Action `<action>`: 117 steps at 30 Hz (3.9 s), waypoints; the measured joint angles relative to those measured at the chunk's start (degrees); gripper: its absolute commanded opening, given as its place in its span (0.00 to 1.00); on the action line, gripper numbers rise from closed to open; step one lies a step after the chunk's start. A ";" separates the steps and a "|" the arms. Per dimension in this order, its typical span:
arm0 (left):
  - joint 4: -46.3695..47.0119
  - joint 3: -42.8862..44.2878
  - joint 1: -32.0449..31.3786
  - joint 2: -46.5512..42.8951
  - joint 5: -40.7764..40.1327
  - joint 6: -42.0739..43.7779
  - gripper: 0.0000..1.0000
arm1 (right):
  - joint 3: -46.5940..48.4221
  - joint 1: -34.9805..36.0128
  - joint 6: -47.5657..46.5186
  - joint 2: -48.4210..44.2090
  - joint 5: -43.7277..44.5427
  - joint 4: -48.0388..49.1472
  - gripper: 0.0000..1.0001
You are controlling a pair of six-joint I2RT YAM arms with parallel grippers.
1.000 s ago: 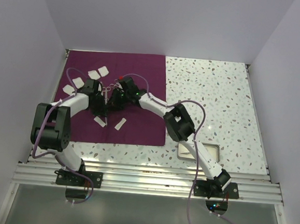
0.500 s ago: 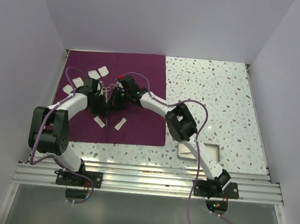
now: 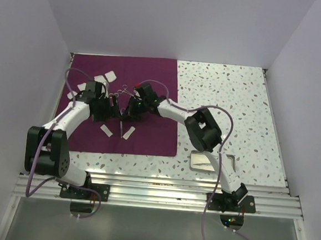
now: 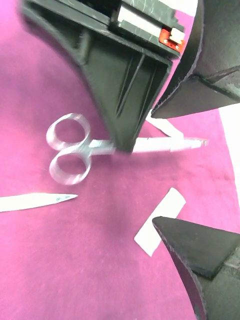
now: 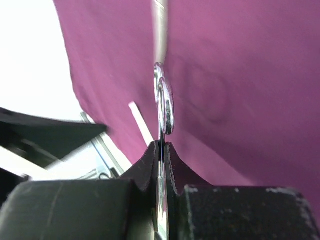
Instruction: Prepare the surgical pack
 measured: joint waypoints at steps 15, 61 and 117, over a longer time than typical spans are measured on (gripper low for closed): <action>-1.42 3.32 0.00 -3.32 -10.23 -5.51 0.85 | -49.70 -25.64 11.93 -58.99 10.10 -9.73 0.00; -11.10 12.70 -0.55 7.76 -24.26 -12.85 0.82 | -79.84 -41.38 36.35 -91.14 29.05 -42.38 0.46; -9.64 37.27 -2.34 36.00 -16.15 -0.92 0.07 | -42.29 -30.38 -25.20 -57.90 20.26 -42.51 0.52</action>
